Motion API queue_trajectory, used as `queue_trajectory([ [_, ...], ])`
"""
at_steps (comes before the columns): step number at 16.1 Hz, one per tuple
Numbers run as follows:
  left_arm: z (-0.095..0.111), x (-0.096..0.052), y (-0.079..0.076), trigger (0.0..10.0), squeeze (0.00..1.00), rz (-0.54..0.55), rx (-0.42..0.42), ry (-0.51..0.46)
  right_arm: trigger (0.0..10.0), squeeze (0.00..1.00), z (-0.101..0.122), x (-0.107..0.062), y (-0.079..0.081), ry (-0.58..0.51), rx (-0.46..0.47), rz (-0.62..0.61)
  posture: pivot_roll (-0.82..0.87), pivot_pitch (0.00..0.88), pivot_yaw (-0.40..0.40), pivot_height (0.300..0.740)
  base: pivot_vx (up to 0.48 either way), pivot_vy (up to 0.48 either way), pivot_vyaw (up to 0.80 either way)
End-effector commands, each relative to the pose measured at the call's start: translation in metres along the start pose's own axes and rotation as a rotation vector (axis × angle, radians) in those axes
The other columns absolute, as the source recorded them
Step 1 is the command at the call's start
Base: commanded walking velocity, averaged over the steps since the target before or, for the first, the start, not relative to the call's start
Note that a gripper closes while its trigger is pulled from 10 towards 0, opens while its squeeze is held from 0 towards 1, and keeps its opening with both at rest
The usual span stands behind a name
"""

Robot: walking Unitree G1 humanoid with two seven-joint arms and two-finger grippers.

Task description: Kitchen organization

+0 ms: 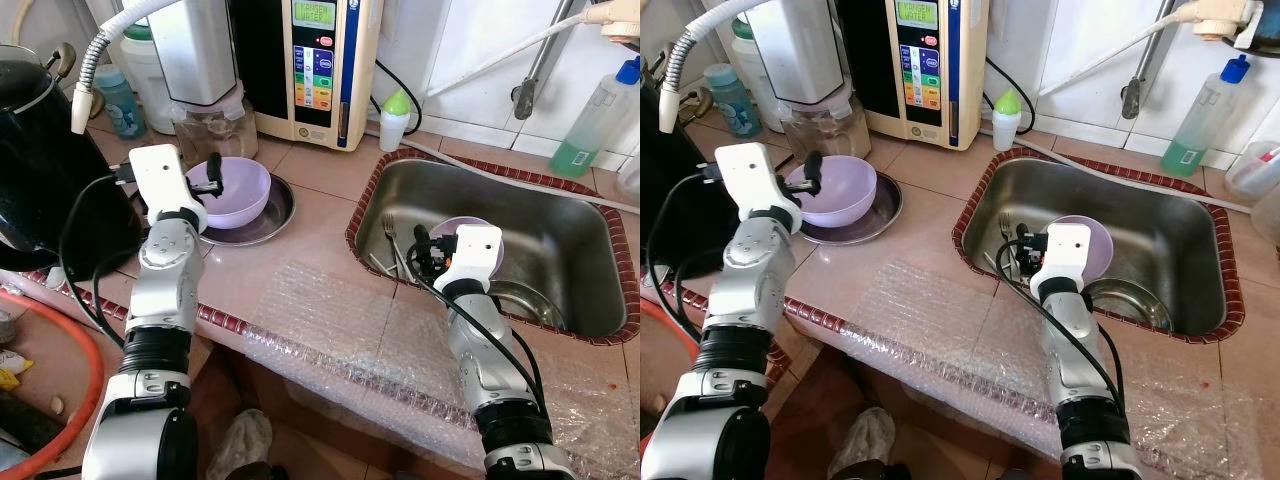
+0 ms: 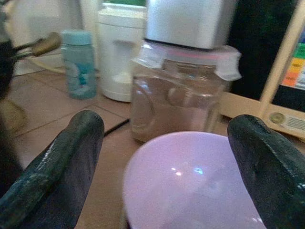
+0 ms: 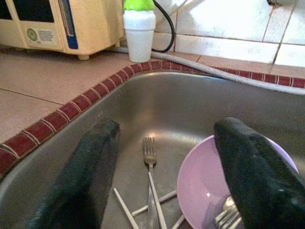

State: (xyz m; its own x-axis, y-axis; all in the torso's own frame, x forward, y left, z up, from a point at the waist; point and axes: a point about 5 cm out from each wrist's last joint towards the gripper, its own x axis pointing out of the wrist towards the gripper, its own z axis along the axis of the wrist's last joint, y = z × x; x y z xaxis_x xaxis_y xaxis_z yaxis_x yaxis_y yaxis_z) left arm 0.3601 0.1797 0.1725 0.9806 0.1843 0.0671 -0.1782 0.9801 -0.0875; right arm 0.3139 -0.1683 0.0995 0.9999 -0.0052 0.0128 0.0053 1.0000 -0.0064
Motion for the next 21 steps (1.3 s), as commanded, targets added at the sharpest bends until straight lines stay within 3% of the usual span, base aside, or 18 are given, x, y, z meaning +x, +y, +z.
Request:
queue_trajectory([
  [1, 0.001, -0.002, 0.005, 10.0, 1.0, 0.039, 0.017, 0.008, 10.0, 1.0, 0.002, -0.001, 0.006, -0.003, 0.007, 0.035, -0.14, 0.0, 0.04, 0.74, 0.0, 0.0, 0.0],
  [4, -0.011, -0.003, 0.012, 10.0, 1.0, 0.077, -0.053, 0.086, 10.0, 1.0, 0.007, -0.02, 0.03, -0.041, -0.021, 0.253, -0.11, 0.0, 0.035, 0.74, 0.0, 0.0, 0.0],
  [5, -0.015, -0.003, 0.012, 10.0, 1.0, 0.075, -0.069, 0.119, 10.0, 0.57, 0.007, -0.03, 0.036, -0.044, -0.029, 0.32, -0.11, 0.0, 0.036, 0.74, 0.0, 0.0, 0.0],
  [6, -0.019, -0.003, 0.012, 10.0, 0.85, 0.066, -0.082, 0.153, 10.0, 0.0, 0.006, -0.035, 0.037, -0.039, -0.04, 0.338, -0.12, 0.0, 0.039, 0.74, 0.0, 0.0, 0.0],
  [7, -0.021, -0.004, 0.01, 10.0, 0.45, 0.055, -0.094, 0.186, 10.0, 0.0, 0.005, -0.039, 0.036, -0.033, -0.04, 0.334, -0.12, 0.0, 0.041, 0.74, 0.0, 0.0, 0.0],
  [8, -0.023, -0.003, 0.009, 10.0, 0.18, 0.047, -0.105, 0.201, 10.0, 0.0, 0.004, -0.041, 0.036, -0.03, -0.04, 0.332, -0.12, 0.0, 0.041, 0.74, 0.0, 0.0, 0.0],
  [9, -0.025, -0.002, 0.007, 10.0, 0.0, 0.039, -0.124, 0.22, 10.0, 0.0, 0.004, -0.042, 0.037, -0.027, -0.041, 0.333, -0.12, 0.0, 0.047, 0.74, 0.0, 0.0, 0.0],
  [11, -0.029, 0.003, 0.004, 10.0, 0.0, 0.008, -0.158, 0.263, 10.0, 0.0, 0.004, -0.045, 0.04, -0.024, -0.05, 0.343, -0.13, 0.0, 0.059, 0.74, 0.0, 0.0, 0.0],
  [15, -0.032, 0.01, -0.013, 10.0, 0.0, -0.14, -0.144, 0.351, 10.0, 0.0, 0.006, -0.044, 0.042, -0.02, -0.06, 0.339, -0.13, 0.0, 0.088, 0.74, 0.0, 0.0, 0.0],
  [18, -0.034, 0.009, -0.019, 10.0, 0.0, -0.187, -0.123, 0.377, 10.0, 0.0, 0.005, -0.045, 0.043, -0.016, -0.057, 0.331, -0.13, 0.0, 0.1, 0.74, 0.0, 0.0, 0.0],
  [19, -0.037, 0.008, -0.021, 9.3, 0.0, -0.204, -0.115, 0.393, 10.0, 0.0, 0.004, -0.045, 0.044, -0.014, -0.056, 0.327, -0.13, 0.0, 0.102, 0.74, 0.0, 0.0, 0.0],
  [20, -0.042, 0.007, -0.021, 2.3, 0.0, -0.226, -0.112, 0.431, 10.0, 0.0, 0.004, -0.046, 0.045, -0.01, -0.054, 0.322, -0.13, 0.0, 0.108, 0.74, 0.0, 0.0, 0.0],
  [21, -0.044, 0.007, -0.02, 0.4, 0.0, -0.234, -0.117, 0.45, 10.0, 0.0, 0.003, -0.045, 0.045, -0.008, -0.054, 0.32, -0.12, 0.0, 0.109, 0.74, 0.0, 0.0, 0.0],
])
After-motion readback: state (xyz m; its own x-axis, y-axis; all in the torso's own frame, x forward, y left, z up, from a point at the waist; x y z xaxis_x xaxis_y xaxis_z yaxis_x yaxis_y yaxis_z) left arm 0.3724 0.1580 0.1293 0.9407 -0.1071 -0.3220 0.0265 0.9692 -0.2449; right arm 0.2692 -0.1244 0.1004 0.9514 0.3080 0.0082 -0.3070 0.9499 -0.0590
